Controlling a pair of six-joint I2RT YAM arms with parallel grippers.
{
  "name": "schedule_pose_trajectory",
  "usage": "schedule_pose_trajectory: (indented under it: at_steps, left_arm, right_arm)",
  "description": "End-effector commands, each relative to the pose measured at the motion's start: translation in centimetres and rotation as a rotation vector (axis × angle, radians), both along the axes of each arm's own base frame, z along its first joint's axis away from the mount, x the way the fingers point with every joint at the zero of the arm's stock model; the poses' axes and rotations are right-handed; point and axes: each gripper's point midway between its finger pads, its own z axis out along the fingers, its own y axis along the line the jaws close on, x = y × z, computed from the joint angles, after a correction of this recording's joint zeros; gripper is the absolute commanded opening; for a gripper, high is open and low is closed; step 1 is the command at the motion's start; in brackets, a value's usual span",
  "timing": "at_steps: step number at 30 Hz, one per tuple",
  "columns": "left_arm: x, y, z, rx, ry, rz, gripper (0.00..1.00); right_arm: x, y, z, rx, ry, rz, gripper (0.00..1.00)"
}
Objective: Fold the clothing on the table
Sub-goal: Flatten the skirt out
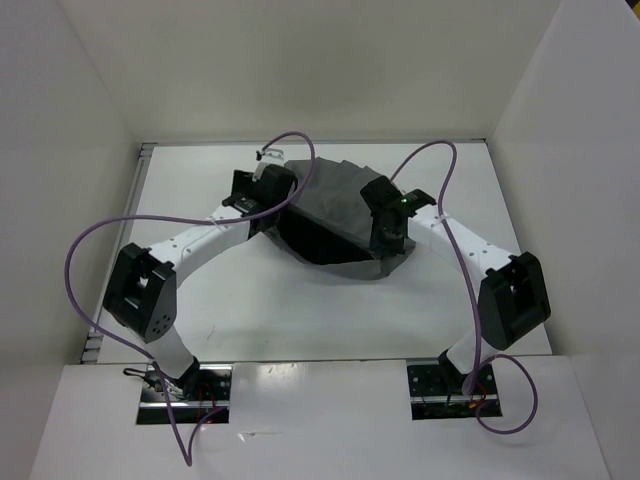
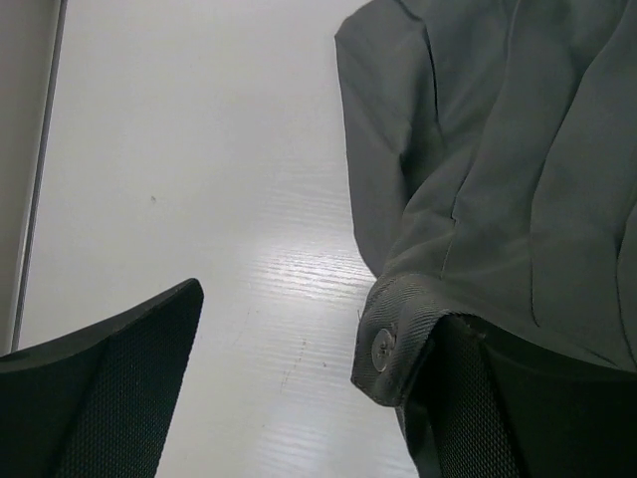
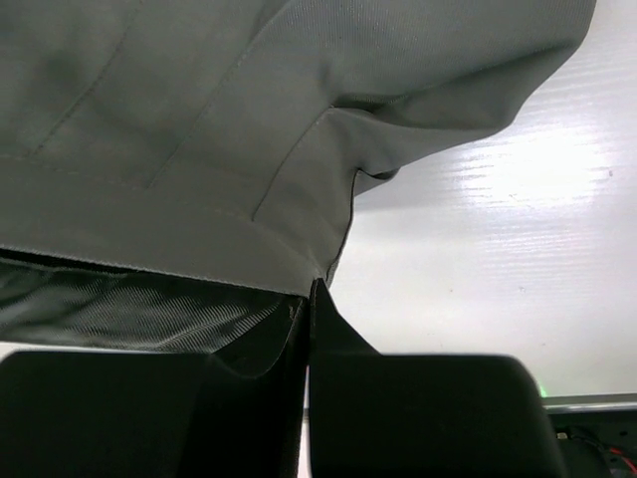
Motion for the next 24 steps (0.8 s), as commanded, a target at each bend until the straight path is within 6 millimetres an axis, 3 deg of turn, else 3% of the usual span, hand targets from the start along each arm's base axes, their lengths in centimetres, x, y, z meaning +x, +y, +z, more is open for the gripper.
schedule_pose_trajectory:
  at_steps: [1,4,9,12,16,24]
  left_arm:
    - [-0.2,1.1,-1.2,0.048,0.047,0.006,0.91]
    - [-0.6,1.0,-1.3,0.044,0.069,-0.01,0.91]
    - [-2.2,2.3,-2.5,0.092,0.138,0.022,0.91]
    - [-3.1,2.8,-3.8,0.108,0.186,0.033,0.84]
    - [-4.2,3.1,-5.1,0.113,0.242,0.044,0.63]
    - [-5.0,2.8,-5.5,0.086,0.281,0.033,0.57]
  right_arm:
    - [1.2,-1.0,1.0,-0.041,-0.035,-0.008,0.0]
    - [1.7,-1.3,1.3,-0.06,-0.056,-0.017,0.0]
    - [2.5,-3.8,1.7,-0.107,-0.069,-0.086,0.0]
    - [3.1,-4.6,2.3,-0.112,-0.087,-0.104,0.0]
    - [3.5,-5.2,2.6,-0.129,-0.102,-0.11,0.0]
    - [4.2,-5.6,2.4,-0.148,-0.11,-0.127,0.0]
